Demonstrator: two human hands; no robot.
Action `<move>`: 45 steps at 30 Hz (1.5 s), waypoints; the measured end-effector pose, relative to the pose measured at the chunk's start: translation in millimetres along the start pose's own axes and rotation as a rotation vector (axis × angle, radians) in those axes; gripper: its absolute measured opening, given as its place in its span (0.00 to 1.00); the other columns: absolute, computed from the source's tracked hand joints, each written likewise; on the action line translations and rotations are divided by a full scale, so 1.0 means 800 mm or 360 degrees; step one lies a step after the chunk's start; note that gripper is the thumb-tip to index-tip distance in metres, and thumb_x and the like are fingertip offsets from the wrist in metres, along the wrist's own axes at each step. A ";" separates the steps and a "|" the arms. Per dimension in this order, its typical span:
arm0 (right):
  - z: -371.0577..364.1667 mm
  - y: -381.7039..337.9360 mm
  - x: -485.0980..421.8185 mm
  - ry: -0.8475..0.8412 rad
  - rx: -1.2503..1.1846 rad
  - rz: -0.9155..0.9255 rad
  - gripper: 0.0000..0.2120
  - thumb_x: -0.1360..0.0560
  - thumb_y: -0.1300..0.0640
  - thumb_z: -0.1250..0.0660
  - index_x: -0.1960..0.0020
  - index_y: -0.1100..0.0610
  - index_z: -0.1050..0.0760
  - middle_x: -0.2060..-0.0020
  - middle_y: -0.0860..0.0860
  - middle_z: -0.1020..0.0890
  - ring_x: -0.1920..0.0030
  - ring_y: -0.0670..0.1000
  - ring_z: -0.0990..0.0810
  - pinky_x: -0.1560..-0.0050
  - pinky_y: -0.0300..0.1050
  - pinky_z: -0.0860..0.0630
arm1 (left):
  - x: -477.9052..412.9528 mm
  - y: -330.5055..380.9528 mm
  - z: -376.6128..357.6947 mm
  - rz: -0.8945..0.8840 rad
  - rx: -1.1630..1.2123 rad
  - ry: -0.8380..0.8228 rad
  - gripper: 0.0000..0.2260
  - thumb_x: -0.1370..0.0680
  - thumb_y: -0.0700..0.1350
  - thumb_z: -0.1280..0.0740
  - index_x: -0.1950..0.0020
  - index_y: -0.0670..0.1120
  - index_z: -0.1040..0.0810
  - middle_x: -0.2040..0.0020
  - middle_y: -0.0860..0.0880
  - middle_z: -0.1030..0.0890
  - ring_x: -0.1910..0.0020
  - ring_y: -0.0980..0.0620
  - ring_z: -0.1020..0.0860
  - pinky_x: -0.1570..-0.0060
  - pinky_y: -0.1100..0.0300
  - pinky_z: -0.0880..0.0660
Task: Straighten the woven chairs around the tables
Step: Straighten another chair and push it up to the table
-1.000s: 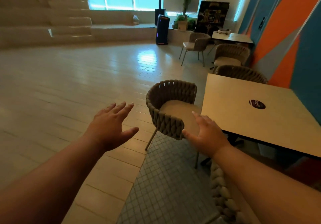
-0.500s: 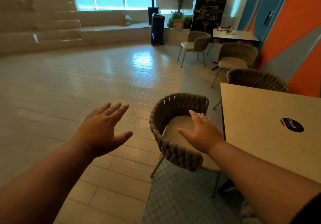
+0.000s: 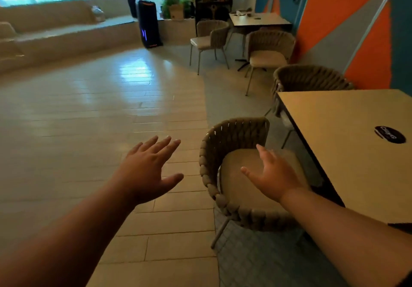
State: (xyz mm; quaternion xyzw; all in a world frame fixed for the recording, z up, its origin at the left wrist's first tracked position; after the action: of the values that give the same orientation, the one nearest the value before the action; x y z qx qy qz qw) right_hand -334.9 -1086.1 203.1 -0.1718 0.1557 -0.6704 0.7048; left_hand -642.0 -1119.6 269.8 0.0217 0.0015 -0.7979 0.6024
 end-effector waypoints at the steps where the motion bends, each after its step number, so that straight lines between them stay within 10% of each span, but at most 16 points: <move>1: -0.011 -0.001 -0.005 -0.0003 -0.0008 -0.0061 0.43 0.24 0.30 0.38 0.18 0.49 0.48 0.21 0.54 0.37 0.20 0.57 0.42 0.23 0.57 0.39 | -0.012 -0.019 -0.007 -0.0029 0.0008 -0.0031 0.40 0.30 0.76 0.55 0.21 0.63 0.60 0.19 0.56 0.51 0.19 0.49 0.53 0.22 0.46 0.50; 22: -0.056 0.089 -0.175 0.0126 -0.0118 -0.0909 0.47 0.27 0.27 0.36 0.18 0.49 0.46 0.21 0.53 0.36 0.24 0.57 0.37 0.25 0.55 0.38 | -0.429 -0.049 -0.133 -0.0892 0.0065 -0.0252 0.39 0.26 0.75 0.49 0.19 0.62 0.55 0.18 0.54 0.47 0.19 0.47 0.51 0.22 0.44 0.50; 30: -0.104 0.106 -0.145 0.0364 -0.0195 -0.1342 0.64 0.42 0.12 0.57 0.20 0.53 0.40 0.27 0.57 0.29 0.28 0.58 0.31 0.26 0.56 0.35 | -0.522 0.011 -0.195 -0.1263 0.0056 -0.0377 0.40 0.28 0.74 0.53 0.19 0.60 0.54 0.18 0.53 0.46 0.19 0.46 0.50 0.22 0.42 0.50; 45: -0.353 0.010 -0.164 0.0346 -0.0622 -0.2167 0.46 0.32 0.22 0.41 0.23 0.48 0.33 0.28 0.49 0.28 0.29 0.52 0.29 0.31 0.51 0.30 | -0.560 0.036 -0.388 -0.1981 -0.0076 -0.0654 0.41 0.29 0.73 0.50 0.20 0.56 0.41 0.21 0.52 0.36 0.20 0.44 0.45 0.23 0.42 0.47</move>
State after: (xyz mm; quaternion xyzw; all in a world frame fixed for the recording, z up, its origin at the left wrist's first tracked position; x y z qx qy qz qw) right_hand -461.8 -963.9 -53.7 -0.2862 0.2004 -0.9346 0.0668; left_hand -481.8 -688.1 -23.3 -0.1495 -0.0837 -0.9851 0.0165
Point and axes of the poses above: each hand's wrist, its own x-axis away from the middle knuckle, its own z-axis out of the back of the hand, y = z × x, the point moved 9 cm from there along -x, towards the middle knuckle
